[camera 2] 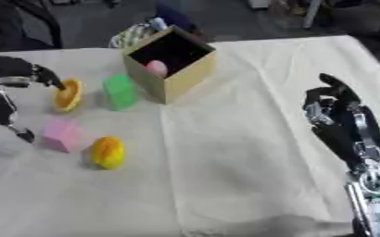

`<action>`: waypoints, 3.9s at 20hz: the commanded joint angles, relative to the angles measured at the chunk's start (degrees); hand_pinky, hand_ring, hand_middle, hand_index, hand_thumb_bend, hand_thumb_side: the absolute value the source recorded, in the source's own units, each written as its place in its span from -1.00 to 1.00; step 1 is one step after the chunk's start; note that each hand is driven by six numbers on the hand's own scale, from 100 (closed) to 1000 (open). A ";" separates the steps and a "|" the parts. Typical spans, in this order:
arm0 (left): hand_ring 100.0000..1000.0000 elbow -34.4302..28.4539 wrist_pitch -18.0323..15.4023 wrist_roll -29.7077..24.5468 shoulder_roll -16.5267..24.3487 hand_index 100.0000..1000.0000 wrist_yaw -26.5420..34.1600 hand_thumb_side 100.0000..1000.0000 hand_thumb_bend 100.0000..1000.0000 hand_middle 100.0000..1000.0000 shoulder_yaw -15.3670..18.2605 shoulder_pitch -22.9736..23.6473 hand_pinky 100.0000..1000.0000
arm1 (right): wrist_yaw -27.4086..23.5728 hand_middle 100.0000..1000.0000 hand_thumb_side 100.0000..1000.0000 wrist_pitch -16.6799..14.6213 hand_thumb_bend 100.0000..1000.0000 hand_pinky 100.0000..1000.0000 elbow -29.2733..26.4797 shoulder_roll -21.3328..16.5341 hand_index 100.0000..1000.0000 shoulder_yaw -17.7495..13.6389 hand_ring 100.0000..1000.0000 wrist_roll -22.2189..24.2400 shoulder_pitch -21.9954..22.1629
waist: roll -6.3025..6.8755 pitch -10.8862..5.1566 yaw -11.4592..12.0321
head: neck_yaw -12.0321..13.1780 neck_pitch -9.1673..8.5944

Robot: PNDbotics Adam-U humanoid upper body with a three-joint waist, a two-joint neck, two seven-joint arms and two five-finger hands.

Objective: Pick up objects on the table and place them in the box.

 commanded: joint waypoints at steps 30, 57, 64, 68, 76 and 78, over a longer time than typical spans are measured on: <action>0.05 7.42 -5.21 -2.25 -4.52 0.25 0.28 -0.70 -0.01 -0.05 -3.07 -2.71 0.30 | 0.21 0.26 -0.04 -0.16 -1.00 0.08 -0.41 -0.86 0.80 0.08 0.12 0.38 -0.56 | 0.31 -1.55 0.06 | 1.71 -0.14; -0.11 10.06 4.10 17.87 -18.75 -0.01 -7.63 -0.96 -0.19 -0.28 4.25 -24.60 0.11 | 0.06 0.26 -0.03 -0.19 -1.00 0.08 0.20 -0.64 0.80 0.79 0.12 1.14 0.09 | 0.31 -2.37 -0.83 | 2.62 -0.14; 0.05 25.97 10.46 35.58 -30.08 0.20 -24.19 -0.95 -0.26 -0.10 9.27 -29.48 0.26 | -0.32 0.26 -0.03 -0.26 -1.00 0.08 0.46 -0.26 0.80 2.01 0.12 2.28 -0.74 | 0.03 -1.66 -3.05 | 4.16 -0.14; 0.14 31.78 14.76 40.71 -32.94 0.33 -30.99 -0.86 -0.28 0.02 11.93 -30.47 0.35 | -0.50 0.26 -0.03 -0.36 -1.00 0.08 0.55 0.08 0.80 2.61 0.12 2.99 -1.18 | -0.18 -1.14 -4.53 | 4.56 -0.14; 0.28 34.30 16.70 44.82 -33.53 0.48 -31.26 -0.72 -0.32 0.18 13.09 -29.83 0.42 | -0.58 0.26 -0.04 -0.34 -1.00 0.08 0.60 0.19 0.80 2.49 0.12 2.99 -1.34 | -0.38 -0.87 -5.59 | 3.38 -0.14; 0.33 33.94 17.73 45.40 -33.48 0.57 -31.01 -0.68 -0.31 0.28 12.99 -29.79 0.44 | -0.57 0.26 -0.03 -0.34 -1.00 0.08 0.64 0.24 0.80 2.49 0.12 3.01 -1.31 | -0.41 -0.91 -5.64 | 2.97 -0.14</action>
